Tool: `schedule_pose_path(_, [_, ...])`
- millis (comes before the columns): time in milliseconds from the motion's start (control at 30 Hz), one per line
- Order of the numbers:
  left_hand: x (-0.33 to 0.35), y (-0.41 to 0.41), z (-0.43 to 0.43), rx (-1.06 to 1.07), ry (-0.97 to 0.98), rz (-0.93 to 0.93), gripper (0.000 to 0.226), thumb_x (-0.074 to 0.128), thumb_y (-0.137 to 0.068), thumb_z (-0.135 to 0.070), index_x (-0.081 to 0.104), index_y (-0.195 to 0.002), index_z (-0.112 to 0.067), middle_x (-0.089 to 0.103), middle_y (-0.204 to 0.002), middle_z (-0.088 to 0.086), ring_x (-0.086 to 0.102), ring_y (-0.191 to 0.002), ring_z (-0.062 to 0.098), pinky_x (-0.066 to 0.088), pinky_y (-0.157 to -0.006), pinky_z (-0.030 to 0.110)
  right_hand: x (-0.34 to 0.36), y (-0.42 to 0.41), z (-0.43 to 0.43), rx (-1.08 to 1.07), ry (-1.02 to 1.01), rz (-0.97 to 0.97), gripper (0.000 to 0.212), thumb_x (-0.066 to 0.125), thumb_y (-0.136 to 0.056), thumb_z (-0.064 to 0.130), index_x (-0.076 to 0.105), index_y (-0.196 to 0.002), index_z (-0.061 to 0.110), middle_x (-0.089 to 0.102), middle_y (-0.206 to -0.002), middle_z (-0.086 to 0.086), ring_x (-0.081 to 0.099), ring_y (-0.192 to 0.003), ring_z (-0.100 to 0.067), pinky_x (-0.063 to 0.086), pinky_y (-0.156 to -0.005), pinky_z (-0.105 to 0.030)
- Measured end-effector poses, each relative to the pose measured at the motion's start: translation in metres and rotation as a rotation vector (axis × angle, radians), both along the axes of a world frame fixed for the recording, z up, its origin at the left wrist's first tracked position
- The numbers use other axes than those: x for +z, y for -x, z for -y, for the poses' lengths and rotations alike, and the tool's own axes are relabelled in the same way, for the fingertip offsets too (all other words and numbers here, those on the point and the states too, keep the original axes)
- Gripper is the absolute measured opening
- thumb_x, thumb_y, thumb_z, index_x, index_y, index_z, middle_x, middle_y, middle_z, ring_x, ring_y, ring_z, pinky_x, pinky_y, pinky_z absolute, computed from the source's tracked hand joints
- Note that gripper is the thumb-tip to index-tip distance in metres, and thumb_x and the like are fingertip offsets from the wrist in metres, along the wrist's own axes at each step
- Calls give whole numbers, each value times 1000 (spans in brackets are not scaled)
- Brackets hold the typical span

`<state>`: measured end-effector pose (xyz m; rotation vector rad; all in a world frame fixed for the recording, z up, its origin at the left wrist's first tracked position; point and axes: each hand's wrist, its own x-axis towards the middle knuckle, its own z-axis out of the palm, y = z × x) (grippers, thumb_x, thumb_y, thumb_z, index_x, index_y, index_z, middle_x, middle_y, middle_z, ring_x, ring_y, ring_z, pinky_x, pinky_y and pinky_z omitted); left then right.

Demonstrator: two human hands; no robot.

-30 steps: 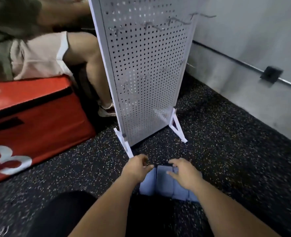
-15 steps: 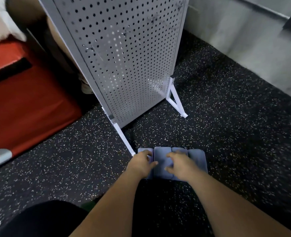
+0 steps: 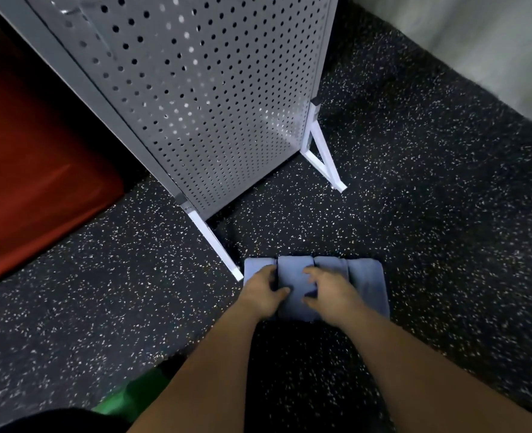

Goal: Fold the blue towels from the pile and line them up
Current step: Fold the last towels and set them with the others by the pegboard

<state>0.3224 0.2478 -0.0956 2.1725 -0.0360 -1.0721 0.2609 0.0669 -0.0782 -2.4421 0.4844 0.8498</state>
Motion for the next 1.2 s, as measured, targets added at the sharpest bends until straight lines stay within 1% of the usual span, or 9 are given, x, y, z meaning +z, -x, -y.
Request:
schedule_pose_path(167, [-18, 0, 6, 223, 108, -122, 66, 76, -97, -18, 46, -156, -15, 65, -145, 5, 60, -133, 21, 44, -116, 34, -6, 0, 1, -41, -24, 8, 74, 73, -94, 40, 41, -160, 30, 60, -148, 4, 59, -130, -21, 49, -106, -34])
schedule_pose_path(267, [-24, -1, 8, 336, 180, -204, 46, 73, -100, -18, 58, -143, -14, 72, -129, 1, 67, -119, 17, 53, -96, 22, -8, 1, -1, -59, -47, 27, 73, 75, -91, 47, 45, -156, 31, 60, -146, 3, 60, -126, -20, 49, -106, -35])
schedule_pose_path(333, [-22, 0, 9, 381, 202, -240, 15, 68, -103, -17, 70, -118, -19, 75, -107, -3, 69, -99, 13, 53, -74, 14, -6, 3, -3, -63, -64, 58, 76, 77, -88, 52, 47, -155, 29, 59, -144, 3, 59, -126, -20, 49, -106, -35])
schedule_pose_path(433, [-19, 3, 11, 475, 257, -356, 13, 64, -105, -21, 73, -113, -17, 72, -85, -2, 64, -79, 17, 51, -64, 26, 0, 5, -5, -85, -68, 72, 73, 77, -86, 56, 54, -148, 26, 63, -134, 2, 61, -122, -20, 51, -100, -34])
schedule_pose_path(600, [-7, 7, 11, 590, 314, -440, 15, 58, -107, -19, 63, -121, -21, 66, -96, 2, 63, -86, 23, 57, -74, 39, 15, 4, -9, -150, -128, 91, 72, 69, -74, 73, 66, -131, 28, 73, -118, 9, 68, -112, -15, 54, -94, -32])
schedule_pose_path(800, [19, 11, 2, 600, 372, -412, 17, 69, -102, -27, 60, -115, -20, 70, -105, 10, 68, -93, 28, 64, -84, 58, 46, 4, -15, -172, -191, 121, 50, 76, -92, 47, 66, -137, 25, 75, -122, 4, 69, -112, -16, 53, -95, -29])
schedule_pose_path(933, [48, 14, -6, 601, 448, -340, 17, 69, -102, -25, 60, -114, -17, 76, -110, 16, 71, -88, 31, 62, -79, 54, 71, 6, -22, -194, -211, 195, 27, 75, -94, 42, 71, -116, 28, 76, -102, 12, 72, -97, -11, 57, -91, -33])
schedule_pose_path(1033, [70, 17, -10, 603, 484, -240, 14, 69, -103, -19, 62, -111, -12, 72, -97, 15, 65, -86, 29, 57, -75, 46, 88, 10, -30, -204, -188, 255, 16, 72, -96, 43, 67, -104, 30, 73, -87, 16, 68, -82, 0, 55, -78, -25])
schedule_pose_path(1200, [104, 30, -14, 595, 523, -15, 12, 75, -98, -17, 67, -106, -12, 71, -97, 7, 67, -89, 23, 60, -92, 50, 126, 18, -41, -171, -107, 373, 8, 69, -97, 40, 66, -95, 34, 70, -79, 15, 62, -71, 7, 43, -62, -11])
